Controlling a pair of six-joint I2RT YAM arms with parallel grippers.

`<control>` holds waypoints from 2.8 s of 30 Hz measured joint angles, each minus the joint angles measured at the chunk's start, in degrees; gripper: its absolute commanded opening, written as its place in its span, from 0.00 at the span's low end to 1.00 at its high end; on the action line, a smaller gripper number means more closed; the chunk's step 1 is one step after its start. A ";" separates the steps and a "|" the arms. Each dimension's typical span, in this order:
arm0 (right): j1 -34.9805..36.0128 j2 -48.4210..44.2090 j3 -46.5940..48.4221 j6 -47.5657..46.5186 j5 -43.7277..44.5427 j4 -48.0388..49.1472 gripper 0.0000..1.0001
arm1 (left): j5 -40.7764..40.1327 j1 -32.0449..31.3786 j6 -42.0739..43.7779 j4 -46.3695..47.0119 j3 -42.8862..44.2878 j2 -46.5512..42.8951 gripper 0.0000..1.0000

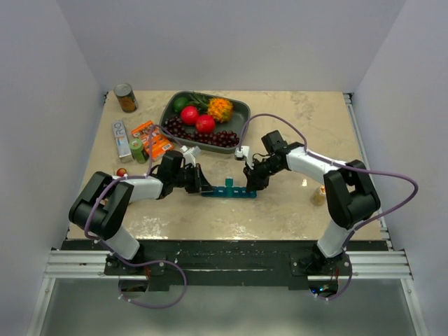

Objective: Sort the pills into containers

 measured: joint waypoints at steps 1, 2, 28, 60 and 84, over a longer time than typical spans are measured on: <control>-0.02 0.66 0.00 0.26 0.50 0.11 0.17 | -0.02 0.00 0.00 -0.17 0.07 0.00 0.00; -0.02 1.36 0.00 0.46 1.22 0.20 0.17 | -0.07 0.00 0.00 -0.28 0.13 0.00 0.00; -0.02 -1.03 0.00 -3.10 5.01 -1.42 0.19 | -0.17 -0.33 0.00 -0.72 0.33 -0.02 0.00; -6.34 -15.65 -1.14 -7.72 -3.69 -5.20 0.77 | -16.44 0.13 9.70 -25.55 15.65 -24.48 0.88; -7.54 -19.37 -2.91 -6.19 -4.15 -1.95 0.78 | -45.29 23.41 21.75 -46.64 34.23 -3.85 0.87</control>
